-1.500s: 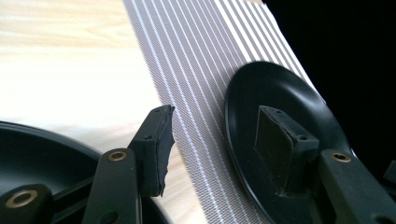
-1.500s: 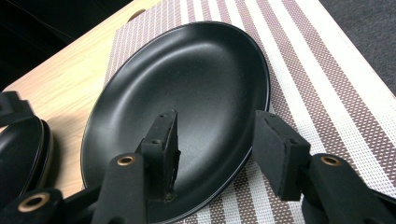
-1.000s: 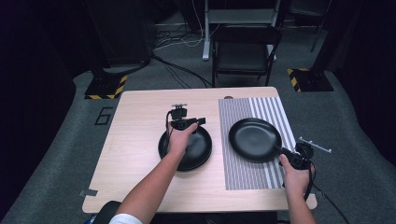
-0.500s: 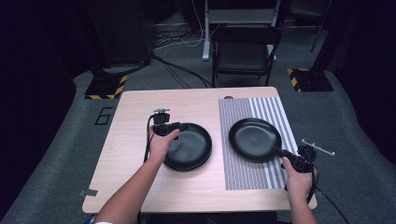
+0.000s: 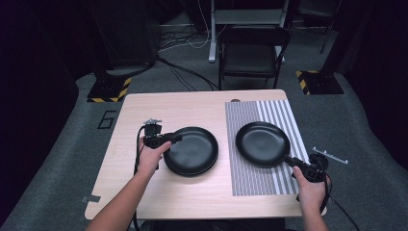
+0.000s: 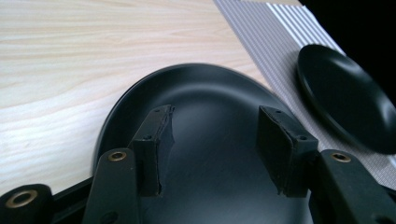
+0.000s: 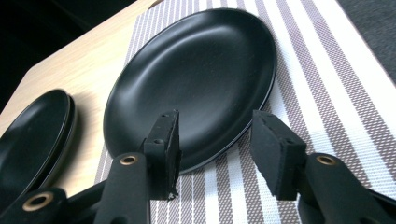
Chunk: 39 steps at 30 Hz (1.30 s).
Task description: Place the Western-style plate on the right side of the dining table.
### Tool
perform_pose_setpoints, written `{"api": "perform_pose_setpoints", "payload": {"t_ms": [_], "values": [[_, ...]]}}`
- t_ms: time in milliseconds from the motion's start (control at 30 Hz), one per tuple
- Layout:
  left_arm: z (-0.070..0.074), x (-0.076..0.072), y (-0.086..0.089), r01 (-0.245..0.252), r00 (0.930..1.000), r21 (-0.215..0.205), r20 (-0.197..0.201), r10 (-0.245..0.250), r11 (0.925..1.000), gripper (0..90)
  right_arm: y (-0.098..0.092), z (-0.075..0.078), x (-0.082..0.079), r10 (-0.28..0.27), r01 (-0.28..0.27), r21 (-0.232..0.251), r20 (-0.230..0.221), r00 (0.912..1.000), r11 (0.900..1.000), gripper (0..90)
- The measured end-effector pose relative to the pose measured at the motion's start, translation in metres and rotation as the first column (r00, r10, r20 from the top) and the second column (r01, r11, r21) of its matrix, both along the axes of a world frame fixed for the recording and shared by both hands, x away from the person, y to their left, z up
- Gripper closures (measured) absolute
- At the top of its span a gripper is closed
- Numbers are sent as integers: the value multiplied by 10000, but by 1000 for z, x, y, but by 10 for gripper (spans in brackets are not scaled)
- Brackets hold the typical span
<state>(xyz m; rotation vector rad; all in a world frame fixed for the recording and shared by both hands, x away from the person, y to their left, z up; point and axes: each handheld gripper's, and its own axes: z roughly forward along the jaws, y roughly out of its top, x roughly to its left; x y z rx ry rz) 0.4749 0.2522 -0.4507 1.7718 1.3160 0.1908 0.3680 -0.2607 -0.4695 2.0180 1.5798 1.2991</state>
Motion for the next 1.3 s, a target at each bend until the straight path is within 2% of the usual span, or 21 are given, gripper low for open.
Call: {"api": "perform_pose_setpoints", "payload": {"t_ms": [67,233,367,500,600,667,767,933,1100,1133,1167,1200,1267,1300], "values": [[-3,-4,5,-28,10000,192,24,27,9998,459,2,-1,-1,174,-174,-172,7,9998,9997,522],[-16,-14,14,50,9999,241,-133,-46,9997,457,6,-2,-3,436,-427,-508,184,9989,9978,502],[-25,-20,20,41,9998,361,-177,-34,9993,457,6,-6,-4,472,-465,-348,188,9987,9983,500],[-31,-23,26,75,9999,520,-123,-68,9986,455,6,-13,-5,613,-610,-433,63,9981,9972,499],[-31,-25,29,143,9999,909,57,-149,9958,447,7,-16,-4,707,-705,-548,23,9975,9960,498],[-31,-25,31,236,9997,806,18,-239,9965,447,9,-16,-5,800,-797,-608,21,9968,9950,493],[-31,-26,33,288,9994,968,147,-303,9949,445,13,-16,-4,1060,-1045,-913,114,9943,9903,492],[-27,-30,39,380,9988,1061,267,-411,9936,446,13,-17,-4,1218,-1202,-897,134,9925,9887,492],[-24,-34,46,344,9987,984,346,-379,9946,470,10,-16,-5,1174,-1162,-754,123,9930,9904,491],[-24,-35,47,302,9988,1060,351,-341,9939,474,10,-16,-5,1124,-1115,-731,82,9936,9911,491],[-23,-36,50,346,9982,1372,444,-411,9899,481,9,-16,-4,1144,-1133,-762,96,9934,9906,491],[-23,-37,52,226,9980,1469,546,-309,9889,489,9,-16,-4,1175,-1164,-790,102,9930,9901,491],[-21,-40,57,166,9981,1498,564,-253,9886,491,9,-16,-4,1195,-1185,-739,97,9928,9902,492],[-21,-41,60,110,9979,1379,613,-196,9904,494,9,-16,-4,1213,-1203,-744,95,9926,9899,491]]}}
